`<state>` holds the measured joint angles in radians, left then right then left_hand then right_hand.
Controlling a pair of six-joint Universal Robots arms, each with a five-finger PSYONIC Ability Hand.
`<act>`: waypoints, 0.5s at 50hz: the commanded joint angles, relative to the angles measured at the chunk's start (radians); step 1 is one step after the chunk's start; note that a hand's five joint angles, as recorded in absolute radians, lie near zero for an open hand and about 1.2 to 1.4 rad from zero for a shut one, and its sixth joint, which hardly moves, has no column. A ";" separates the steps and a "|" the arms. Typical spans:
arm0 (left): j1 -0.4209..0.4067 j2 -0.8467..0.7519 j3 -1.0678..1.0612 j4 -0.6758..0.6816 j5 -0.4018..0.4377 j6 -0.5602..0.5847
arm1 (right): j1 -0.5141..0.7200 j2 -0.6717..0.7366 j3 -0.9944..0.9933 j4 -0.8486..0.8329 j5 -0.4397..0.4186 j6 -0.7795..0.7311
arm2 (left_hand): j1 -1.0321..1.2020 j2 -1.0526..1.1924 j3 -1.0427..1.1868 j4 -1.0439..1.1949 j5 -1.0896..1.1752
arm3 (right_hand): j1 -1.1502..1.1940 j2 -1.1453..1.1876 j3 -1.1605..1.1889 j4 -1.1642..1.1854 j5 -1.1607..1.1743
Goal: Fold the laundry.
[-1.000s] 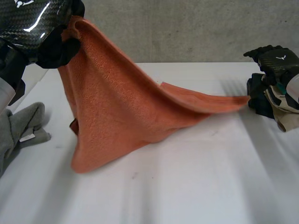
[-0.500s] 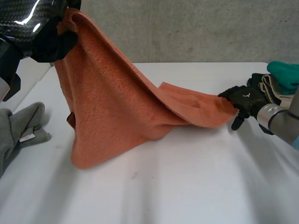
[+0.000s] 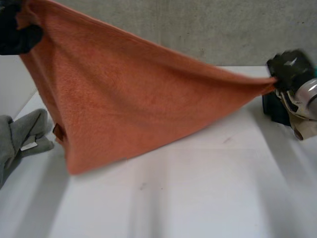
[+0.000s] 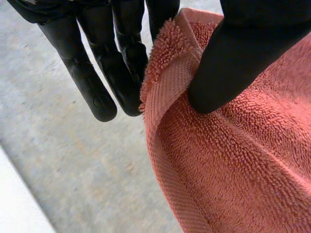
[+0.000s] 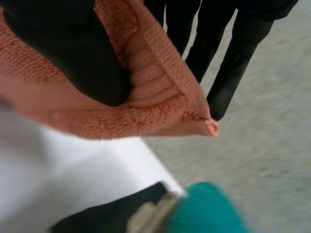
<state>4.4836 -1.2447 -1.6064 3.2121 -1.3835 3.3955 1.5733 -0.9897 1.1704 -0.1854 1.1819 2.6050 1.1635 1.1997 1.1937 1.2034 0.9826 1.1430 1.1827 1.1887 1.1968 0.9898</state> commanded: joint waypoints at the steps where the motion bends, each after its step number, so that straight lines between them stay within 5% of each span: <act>1: 0.161 -0.022 0.016 -0.104 0.006 -0.057 | -0.076 -0.342 -0.035 0.273 -0.085 -0.017 | 0.233 0.197 0.203 0.193 0.239 | 0.253 0.214 0.208 0.199 0.232; 8: 0.259 -0.143 0.019 -0.221 0.064 -0.085 | -0.069 -0.391 -0.126 0.493 -0.087 -0.107 | 0.233 0.197 0.203 0.193 0.239 | 0.253 0.214 0.208 0.199 0.232; 14: 0.217 -0.329 0.063 -0.235 0.073 -0.081 | 0.036 -0.299 -0.130 0.560 -0.079 -0.215 | 0.233 0.197 0.203 0.193 0.239 | 0.253 0.214 0.208 0.199 0.232; 25: 0.141 -0.752 0.500 -0.111 -0.091 -0.050 | 0.136 0.043 -0.372 0.278 0.268 -0.243 | 0.233 0.197 0.203 0.193 0.239 | 0.253 0.214 0.208 0.199 0.232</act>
<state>4.6437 -1.8208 -1.3511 3.0218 -1.4016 3.3317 1.6846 -1.0917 0.9454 0.2690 1.2920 2.3564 1.1635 1.1997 1.1941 1.2036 0.9826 1.1430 1.1830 1.1930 1.2002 0.9897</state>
